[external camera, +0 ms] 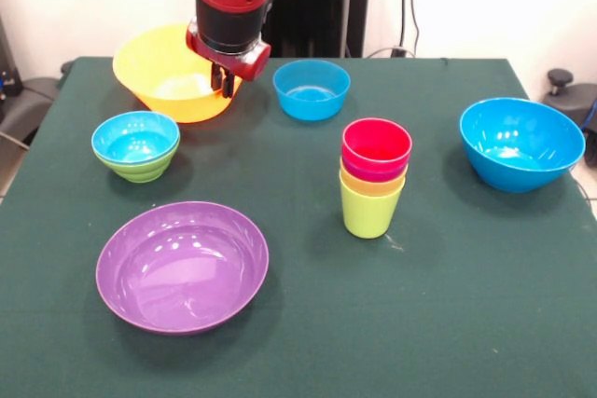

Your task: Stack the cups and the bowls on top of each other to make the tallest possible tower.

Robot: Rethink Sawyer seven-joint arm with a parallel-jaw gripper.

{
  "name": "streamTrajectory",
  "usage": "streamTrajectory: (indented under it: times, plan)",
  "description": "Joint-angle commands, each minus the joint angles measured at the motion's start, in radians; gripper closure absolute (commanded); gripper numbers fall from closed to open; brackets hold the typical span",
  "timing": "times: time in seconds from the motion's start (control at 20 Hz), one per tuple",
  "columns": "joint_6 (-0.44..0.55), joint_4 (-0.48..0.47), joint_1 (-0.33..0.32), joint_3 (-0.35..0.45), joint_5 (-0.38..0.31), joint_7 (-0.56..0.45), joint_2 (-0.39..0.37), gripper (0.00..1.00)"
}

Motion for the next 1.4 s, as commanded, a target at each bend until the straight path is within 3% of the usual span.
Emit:
streamTrajectory:
  times: [0.05, 1.1, 1.4]
  plan:
    - [-0.074, 0.027, 0.032, 0.051, 0.019, 0.134, 0.052, 1.00]
    - [0.204, -0.017, 0.147, -0.051, 0.042, 0.103, -0.093, 1.00]
    - [0.242, -0.027, 0.157, -0.061, 0.043, 0.099, -0.106, 1.00]
